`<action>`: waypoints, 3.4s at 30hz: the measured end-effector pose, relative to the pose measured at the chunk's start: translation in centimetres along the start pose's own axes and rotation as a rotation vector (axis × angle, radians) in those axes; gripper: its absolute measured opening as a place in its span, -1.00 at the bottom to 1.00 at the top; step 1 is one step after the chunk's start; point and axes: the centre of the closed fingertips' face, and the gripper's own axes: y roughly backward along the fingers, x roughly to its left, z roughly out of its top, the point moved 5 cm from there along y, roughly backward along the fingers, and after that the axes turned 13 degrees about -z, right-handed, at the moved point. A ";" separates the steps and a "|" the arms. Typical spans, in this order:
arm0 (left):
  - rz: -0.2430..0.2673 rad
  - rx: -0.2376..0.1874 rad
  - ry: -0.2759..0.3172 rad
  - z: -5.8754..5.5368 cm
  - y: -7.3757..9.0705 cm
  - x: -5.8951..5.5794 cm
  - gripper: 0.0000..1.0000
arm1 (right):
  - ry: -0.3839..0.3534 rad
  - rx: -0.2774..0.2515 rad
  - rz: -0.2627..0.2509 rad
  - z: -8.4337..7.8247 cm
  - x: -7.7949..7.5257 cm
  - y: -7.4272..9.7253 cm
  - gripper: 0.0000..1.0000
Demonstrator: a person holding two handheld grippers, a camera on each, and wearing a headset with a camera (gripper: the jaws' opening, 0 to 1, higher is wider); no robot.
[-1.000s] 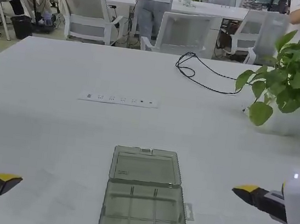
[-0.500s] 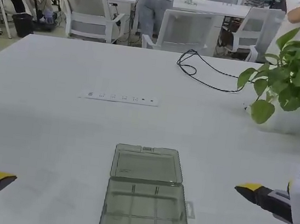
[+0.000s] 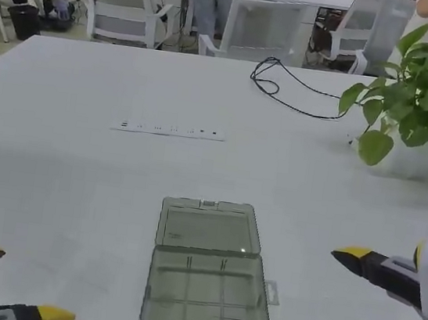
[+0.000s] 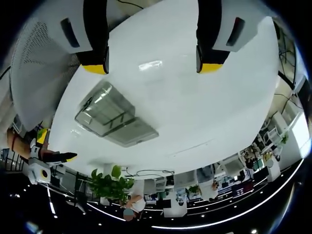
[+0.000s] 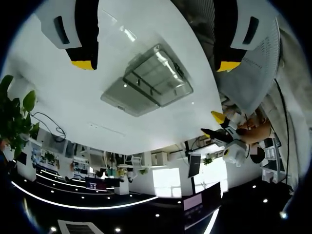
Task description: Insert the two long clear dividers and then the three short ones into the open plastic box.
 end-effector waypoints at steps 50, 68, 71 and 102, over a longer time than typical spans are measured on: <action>0.029 0.205 0.149 -3.7 -5.7 9.3 -0.20 | -0.073 0.000 -0.006 0.8 -1.2 -2.6 0.80; 0.037 0.255 0.149 -4.2 -5.8 9.0 -0.34 | -0.081 -0.005 -0.028 0.8 -1.5 -2.6 0.75; 0.038 0.257 0.150 -4.2 -5.9 9.1 -0.35 | -0.082 0.001 -0.031 0.7 -1.3 -2.6 0.74; 0.123 0.288 0.184 -4.1 -5.5 8.8 -0.40 | -0.192 0.088 -0.088 -0.2 -0.3 -2.8 0.53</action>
